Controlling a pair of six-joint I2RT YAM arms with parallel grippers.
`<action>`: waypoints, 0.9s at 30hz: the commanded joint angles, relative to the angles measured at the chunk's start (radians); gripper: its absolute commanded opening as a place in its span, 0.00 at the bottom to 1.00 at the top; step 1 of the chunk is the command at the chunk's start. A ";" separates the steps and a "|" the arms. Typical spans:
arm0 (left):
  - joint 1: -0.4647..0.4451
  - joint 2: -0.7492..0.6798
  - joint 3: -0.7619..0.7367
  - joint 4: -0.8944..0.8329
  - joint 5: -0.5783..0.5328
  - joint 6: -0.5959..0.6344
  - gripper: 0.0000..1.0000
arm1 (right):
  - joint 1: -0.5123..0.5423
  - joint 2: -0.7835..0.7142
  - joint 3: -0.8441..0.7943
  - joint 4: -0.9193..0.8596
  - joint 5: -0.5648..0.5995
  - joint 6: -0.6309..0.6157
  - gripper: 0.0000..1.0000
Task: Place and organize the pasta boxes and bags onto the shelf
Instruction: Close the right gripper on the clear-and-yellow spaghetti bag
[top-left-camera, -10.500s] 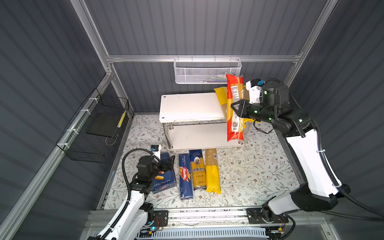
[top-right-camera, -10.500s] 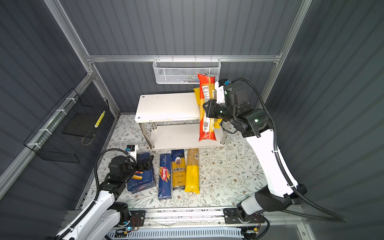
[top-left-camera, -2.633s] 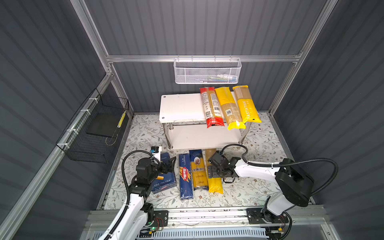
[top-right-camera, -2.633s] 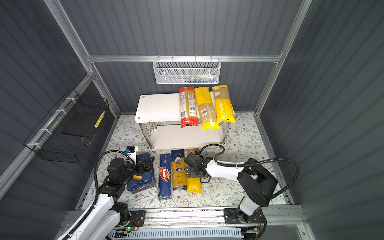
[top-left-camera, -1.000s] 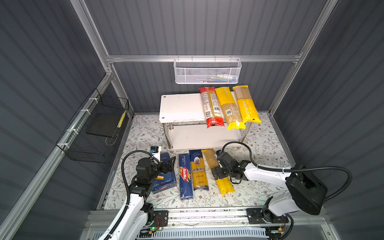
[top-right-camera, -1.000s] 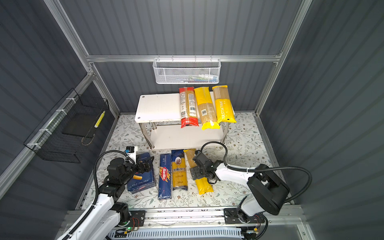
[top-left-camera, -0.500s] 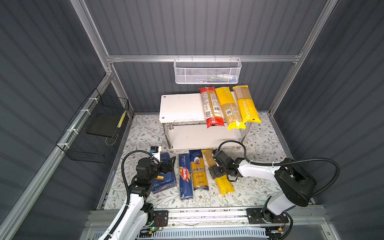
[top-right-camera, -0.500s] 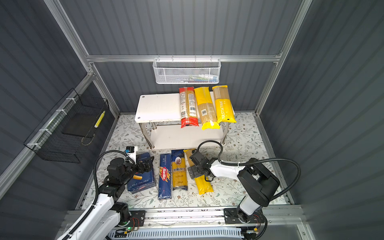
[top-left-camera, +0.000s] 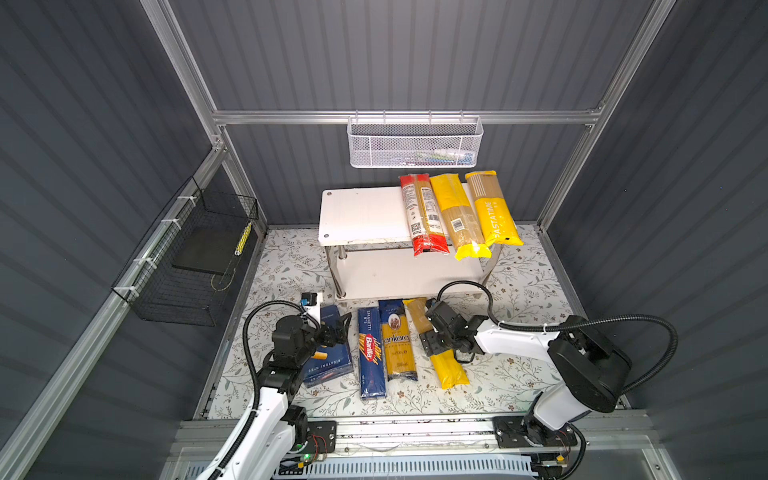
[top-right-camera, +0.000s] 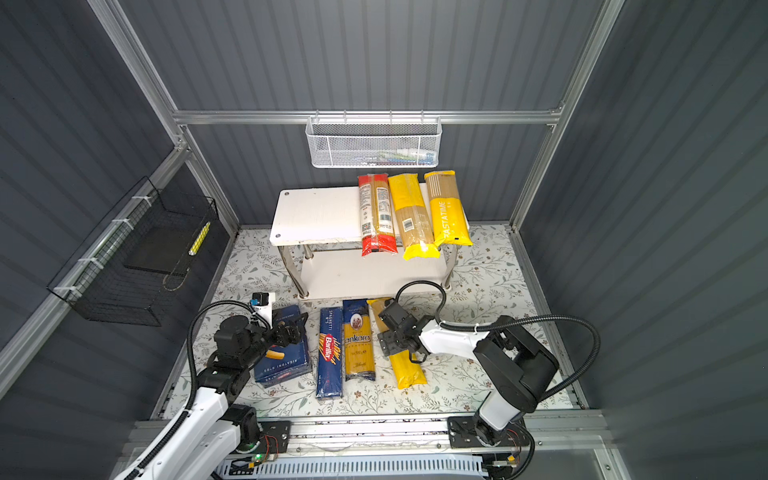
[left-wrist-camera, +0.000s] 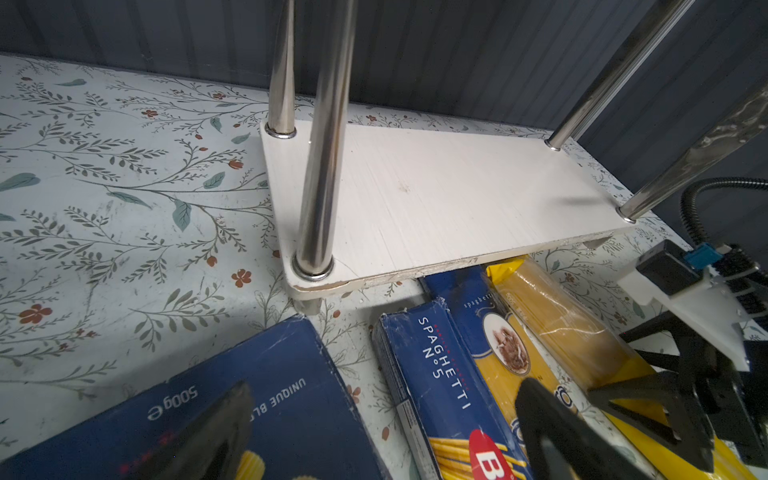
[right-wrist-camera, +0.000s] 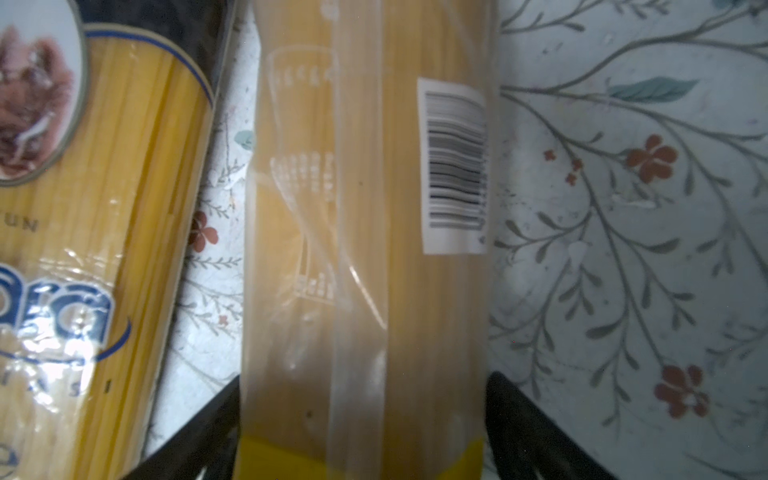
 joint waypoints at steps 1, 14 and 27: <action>0.002 -0.010 0.013 -0.015 -0.007 -0.012 1.00 | 0.001 0.012 -0.021 -0.045 0.006 0.037 0.79; 0.002 -0.012 0.011 -0.016 -0.011 -0.013 0.99 | 0.014 -0.013 -0.042 -0.043 -0.034 0.129 0.41; 0.002 -0.010 0.013 -0.016 -0.010 -0.012 1.00 | 0.050 -0.078 -0.030 -0.084 -0.060 0.198 0.10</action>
